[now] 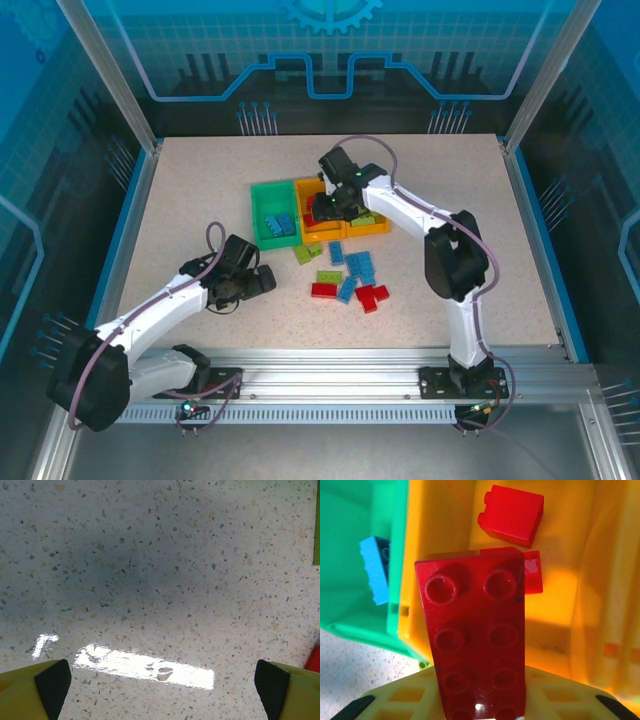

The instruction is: Sort the legos into containers by color

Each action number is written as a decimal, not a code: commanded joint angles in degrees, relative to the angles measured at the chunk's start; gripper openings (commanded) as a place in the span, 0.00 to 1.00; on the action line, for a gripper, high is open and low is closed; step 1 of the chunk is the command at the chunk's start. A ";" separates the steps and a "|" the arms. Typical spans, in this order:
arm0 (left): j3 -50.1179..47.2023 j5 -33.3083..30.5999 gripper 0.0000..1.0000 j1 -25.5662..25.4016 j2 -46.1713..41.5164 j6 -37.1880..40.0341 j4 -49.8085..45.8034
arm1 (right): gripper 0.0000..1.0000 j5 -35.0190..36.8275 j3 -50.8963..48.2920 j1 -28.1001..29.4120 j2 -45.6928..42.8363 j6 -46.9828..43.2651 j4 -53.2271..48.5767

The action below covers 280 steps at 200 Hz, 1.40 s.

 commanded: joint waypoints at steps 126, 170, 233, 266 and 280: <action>3.29 -1.01 0.99 -6.46 5.34 -3.06 1.83 | 0.79 9.33 -27.42 2.31 -24.78 -1.64 1.92; 3.70 -0.76 0.99 -6.75 6.13 -2.97 2.19 | 0.81 10.66 -45.96 2.09 -34.85 -0.88 2.62; 4.81 -0.91 0.99 -7.22 7.20 -2.81 1.83 | 0.81 12.64 -51.44 8.71 -34.57 4.53 3.15; 4.67 -1.26 0.99 -7.41 7.01 -2.71 1.34 | 0.80 12.62 -51.50 10.46 -33.80 4.58 3.67; 4.50 -1.27 0.99 -7.34 7.10 -2.83 1.49 | 0.79 13.04 -50.76 11.13 -32.60 3.81 3.21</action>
